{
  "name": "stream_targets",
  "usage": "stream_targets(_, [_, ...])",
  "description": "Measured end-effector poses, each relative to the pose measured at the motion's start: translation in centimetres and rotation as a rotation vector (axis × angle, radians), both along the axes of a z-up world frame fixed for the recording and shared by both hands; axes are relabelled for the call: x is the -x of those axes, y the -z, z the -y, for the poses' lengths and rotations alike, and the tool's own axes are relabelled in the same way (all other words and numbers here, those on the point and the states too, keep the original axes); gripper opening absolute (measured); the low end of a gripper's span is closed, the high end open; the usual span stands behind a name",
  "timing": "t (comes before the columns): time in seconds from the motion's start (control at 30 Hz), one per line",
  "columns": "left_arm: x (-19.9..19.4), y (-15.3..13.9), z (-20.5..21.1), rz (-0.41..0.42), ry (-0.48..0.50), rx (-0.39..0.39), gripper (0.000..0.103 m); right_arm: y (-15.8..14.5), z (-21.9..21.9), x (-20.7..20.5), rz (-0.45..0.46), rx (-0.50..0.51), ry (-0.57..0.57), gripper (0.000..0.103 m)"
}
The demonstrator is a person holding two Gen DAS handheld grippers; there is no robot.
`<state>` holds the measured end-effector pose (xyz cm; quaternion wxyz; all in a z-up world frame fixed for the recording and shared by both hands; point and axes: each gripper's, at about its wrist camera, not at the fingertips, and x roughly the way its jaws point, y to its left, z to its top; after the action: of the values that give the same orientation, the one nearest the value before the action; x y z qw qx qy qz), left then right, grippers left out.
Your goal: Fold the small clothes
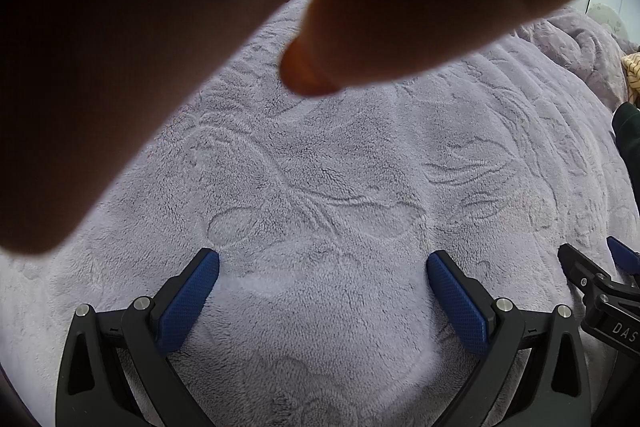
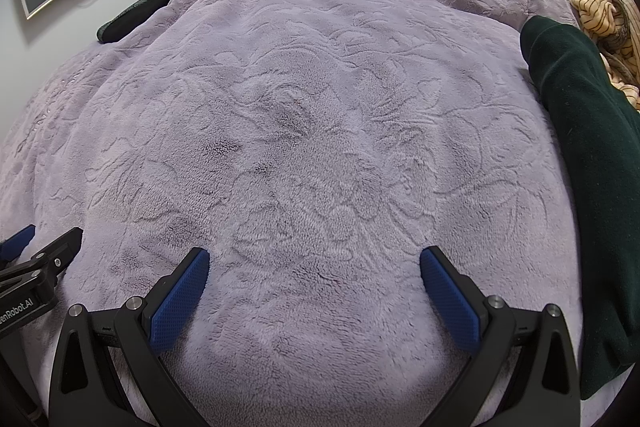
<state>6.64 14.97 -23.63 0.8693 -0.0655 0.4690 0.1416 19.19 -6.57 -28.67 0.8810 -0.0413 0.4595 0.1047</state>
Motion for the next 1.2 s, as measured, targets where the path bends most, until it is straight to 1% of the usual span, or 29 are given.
stream_targets(0.3, [0.0, 0.0, -0.1, 0.000, 0.001, -0.008, 0.103, 0.0, 0.0, 0.0, 0.000, 0.000, 0.000, 0.103])
stream_targets(0.43, [-0.1, 0.1, -0.5, -0.001, -0.001, 0.012, 0.103, 0.0, 0.0, 0.0, 0.000, 0.000, 0.000, 0.103])
stream_targets(0.67, [-0.3, 0.2, -1.2, -0.003, -0.001, 0.008, 0.103, 0.0, 0.0, 0.0, 0.000, 0.000, 0.000, 0.103])
stream_targets(0.93, [-0.2, 0.2, -0.9, -0.003, 0.000, 0.007, 0.103, 0.0, 0.0, 0.0, 0.000, 0.000, 0.000, 0.103])
stream_targets(1.1, [0.2, 0.3, -0.8, 0.002, 0.000, 0.024, 0.103, 0.0, 0.0, 0.0, 0.000, 0.000, 0.000, 0.103])
stream_targets(1.17, [0.0, 0.2, -0.9, -0.006, -0.002, 0.026, 0.103, 0.0, 0.0, 0.0, 0.000, 0.001, 0.000, 0.103])
stream_targets(1.2, [-0.7, 0.0, -0.7, -0.040, -0.015, 0.035, 0.103, 0.0, 0.0, 0.0, 0.000, -0.001, 0.000, 0.103])
